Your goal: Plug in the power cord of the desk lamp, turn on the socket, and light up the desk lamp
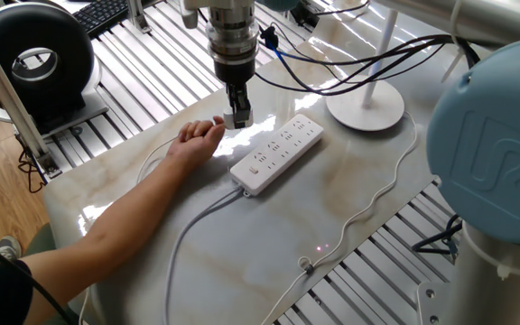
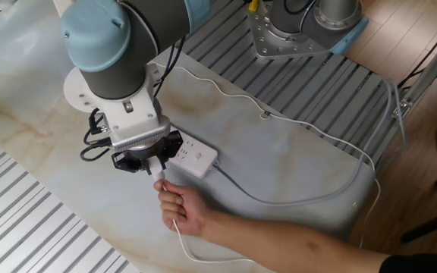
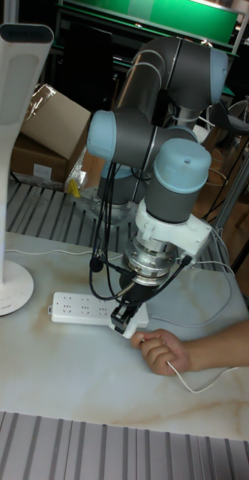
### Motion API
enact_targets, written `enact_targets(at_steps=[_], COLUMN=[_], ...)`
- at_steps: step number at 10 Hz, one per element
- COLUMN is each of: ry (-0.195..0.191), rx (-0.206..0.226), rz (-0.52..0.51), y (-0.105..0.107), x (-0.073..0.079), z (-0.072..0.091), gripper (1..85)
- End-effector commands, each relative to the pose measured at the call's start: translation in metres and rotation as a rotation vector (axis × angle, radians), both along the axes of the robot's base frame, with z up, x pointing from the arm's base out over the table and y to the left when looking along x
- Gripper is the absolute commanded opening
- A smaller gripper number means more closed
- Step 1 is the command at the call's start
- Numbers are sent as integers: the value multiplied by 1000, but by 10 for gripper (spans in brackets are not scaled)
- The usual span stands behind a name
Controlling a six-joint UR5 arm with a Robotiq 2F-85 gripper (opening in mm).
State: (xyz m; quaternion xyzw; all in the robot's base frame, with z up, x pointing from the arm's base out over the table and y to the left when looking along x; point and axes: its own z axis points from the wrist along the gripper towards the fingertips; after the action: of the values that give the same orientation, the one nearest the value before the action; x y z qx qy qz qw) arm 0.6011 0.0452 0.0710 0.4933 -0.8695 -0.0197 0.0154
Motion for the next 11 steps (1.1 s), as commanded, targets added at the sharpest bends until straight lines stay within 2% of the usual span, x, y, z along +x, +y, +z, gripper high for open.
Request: enact_targets(at_steps=[1,2,3,4,6,7,9,10,11], ry=[6,2,-12,-20,-27,3,25,31,42], rx=[-5,-48,-112,-121,-101,-97,-76,-65,-80], rz=[-94,-98,-98,-108,-115,-88,-25,44,123], y=[0,-11,-28,-30,-28,-30,-34,-41,-54], x=[-3,-3,0,1,1,-10,-22,-29,-41], z=[2,3,4,5,11,16,22,27,32], gripper=[10,10,10,10,10,10,10,10,10])
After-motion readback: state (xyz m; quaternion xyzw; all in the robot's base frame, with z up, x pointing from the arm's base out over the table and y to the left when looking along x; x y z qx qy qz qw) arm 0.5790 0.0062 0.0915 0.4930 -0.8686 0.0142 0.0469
